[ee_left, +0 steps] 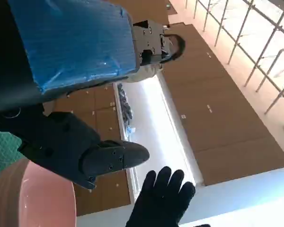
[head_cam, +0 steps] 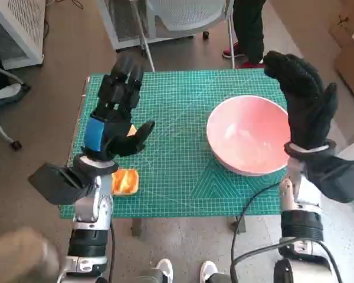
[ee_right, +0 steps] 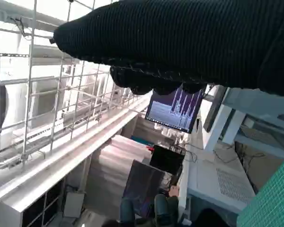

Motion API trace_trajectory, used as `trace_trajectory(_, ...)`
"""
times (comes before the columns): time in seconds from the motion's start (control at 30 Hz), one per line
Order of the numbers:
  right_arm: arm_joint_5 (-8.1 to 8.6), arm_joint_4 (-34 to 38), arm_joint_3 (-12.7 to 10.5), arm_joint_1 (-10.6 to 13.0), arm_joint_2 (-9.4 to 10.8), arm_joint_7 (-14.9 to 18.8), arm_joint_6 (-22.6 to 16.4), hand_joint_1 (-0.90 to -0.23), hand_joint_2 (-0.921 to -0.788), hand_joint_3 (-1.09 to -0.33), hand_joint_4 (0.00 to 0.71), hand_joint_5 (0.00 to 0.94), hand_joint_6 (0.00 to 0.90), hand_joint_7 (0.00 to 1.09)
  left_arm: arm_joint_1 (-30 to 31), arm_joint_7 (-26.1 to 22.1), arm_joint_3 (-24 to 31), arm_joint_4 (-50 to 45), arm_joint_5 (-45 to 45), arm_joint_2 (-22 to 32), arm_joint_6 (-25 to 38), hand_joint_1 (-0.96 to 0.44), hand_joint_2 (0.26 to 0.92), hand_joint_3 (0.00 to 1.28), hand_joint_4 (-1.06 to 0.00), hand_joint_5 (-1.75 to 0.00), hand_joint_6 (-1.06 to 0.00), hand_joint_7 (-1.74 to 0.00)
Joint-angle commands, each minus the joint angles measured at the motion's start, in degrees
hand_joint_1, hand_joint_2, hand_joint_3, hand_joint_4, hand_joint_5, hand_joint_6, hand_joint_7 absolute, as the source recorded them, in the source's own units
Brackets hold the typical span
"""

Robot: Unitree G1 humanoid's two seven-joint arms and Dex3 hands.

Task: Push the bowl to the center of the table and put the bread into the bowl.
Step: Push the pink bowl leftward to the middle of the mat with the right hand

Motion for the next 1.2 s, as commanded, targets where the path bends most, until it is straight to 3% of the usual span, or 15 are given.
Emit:
trace_trajectory(0.03, -0.26, -0.58, 0.36, 1.80, 0.52, -0.35, 1.30, -0.485, -0.921, -0.487, 0.331, 0.003, 0.481, 0.00, 0.58, 0.08, 0.20, -1.27, -0.57, 0.11, 0.48, -0.38, 0.697, 0.55, 0.00, 0.00, 0.00, -0.26)
trace_trajectory(0.6, 0.83, 0.22, 0.09, 1.38, 0.55, 1.07, 1.99, -0.478, -0.921, -0.487, 0.344, 0.006, 0.496, 0.01, 1.02, 0.75, 0.23, -2.30, -0.28, 0.34, 1.51, -0.39, 0.720, 0.50, 0.00, 0.00, 0.00, -0.28)
trace_trajectory(1.2, 0.59, 0.42, -0.09, 1.18, 0.99, 0.84, 1.90, -0.476, -0.921, -0.485, 0.353, 0.005, 0.503, 0.01, 0.92, 0.88, 0.30, -2.47, -0.48, 0.61, 2.05, -0.40, 0.727, 0.49, 0.00, 0.00, 0.00, -0.29)
